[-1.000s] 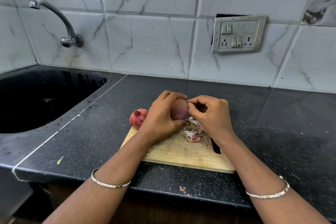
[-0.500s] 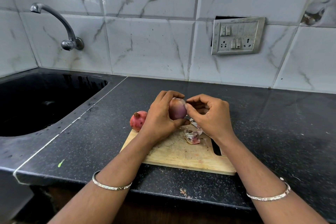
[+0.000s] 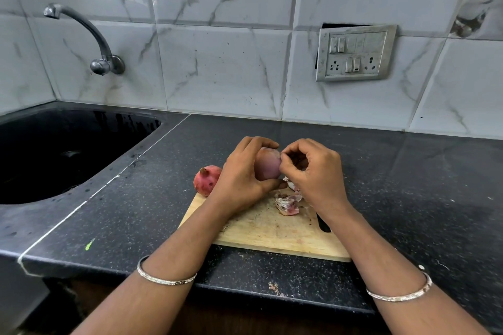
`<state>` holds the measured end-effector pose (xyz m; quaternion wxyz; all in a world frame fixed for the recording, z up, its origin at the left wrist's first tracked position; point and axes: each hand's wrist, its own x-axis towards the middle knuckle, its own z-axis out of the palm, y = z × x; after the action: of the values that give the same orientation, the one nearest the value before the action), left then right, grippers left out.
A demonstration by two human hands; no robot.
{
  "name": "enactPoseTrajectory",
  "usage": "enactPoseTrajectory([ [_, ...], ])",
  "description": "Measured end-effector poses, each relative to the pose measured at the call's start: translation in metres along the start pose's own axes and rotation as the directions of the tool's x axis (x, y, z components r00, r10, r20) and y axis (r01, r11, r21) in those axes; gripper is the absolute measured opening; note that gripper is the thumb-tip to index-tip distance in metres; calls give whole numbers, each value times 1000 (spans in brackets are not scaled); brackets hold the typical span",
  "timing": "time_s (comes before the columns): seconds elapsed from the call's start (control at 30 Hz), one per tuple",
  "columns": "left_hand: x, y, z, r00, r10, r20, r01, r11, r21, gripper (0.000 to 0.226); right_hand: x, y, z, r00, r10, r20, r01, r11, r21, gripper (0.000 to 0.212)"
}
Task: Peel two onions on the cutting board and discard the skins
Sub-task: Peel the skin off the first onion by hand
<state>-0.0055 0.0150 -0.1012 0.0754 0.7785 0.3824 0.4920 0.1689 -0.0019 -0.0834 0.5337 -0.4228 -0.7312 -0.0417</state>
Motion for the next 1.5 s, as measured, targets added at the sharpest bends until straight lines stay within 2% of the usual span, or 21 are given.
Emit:
enactPoseTrajectory([
  [0.33,0,7,-2,1000,25,2,-25,995,-95,69,3,7,-2,993,102,-58,-104,994,-31,4],
  [0.5,0,8,-3,1000,-4,-14,2,990,-138,70,2,3,-5,985,171,35,-171,985,-3,12],
  [0.77,1,5,-2,999,-40,-16,37,989,-145,70,4,-1,-6,978,191,81,-199,974,105,7],
  [1.17,0,2,0,999,-44,-11,43,992,-116,71,3,1,-3,989,137,57,-145,973,182,8],
  [1.5,0,2,0,999,-44,6,44,996,-79,72,-1,-1,-1,997,77,31,-79,994,79,10],
])
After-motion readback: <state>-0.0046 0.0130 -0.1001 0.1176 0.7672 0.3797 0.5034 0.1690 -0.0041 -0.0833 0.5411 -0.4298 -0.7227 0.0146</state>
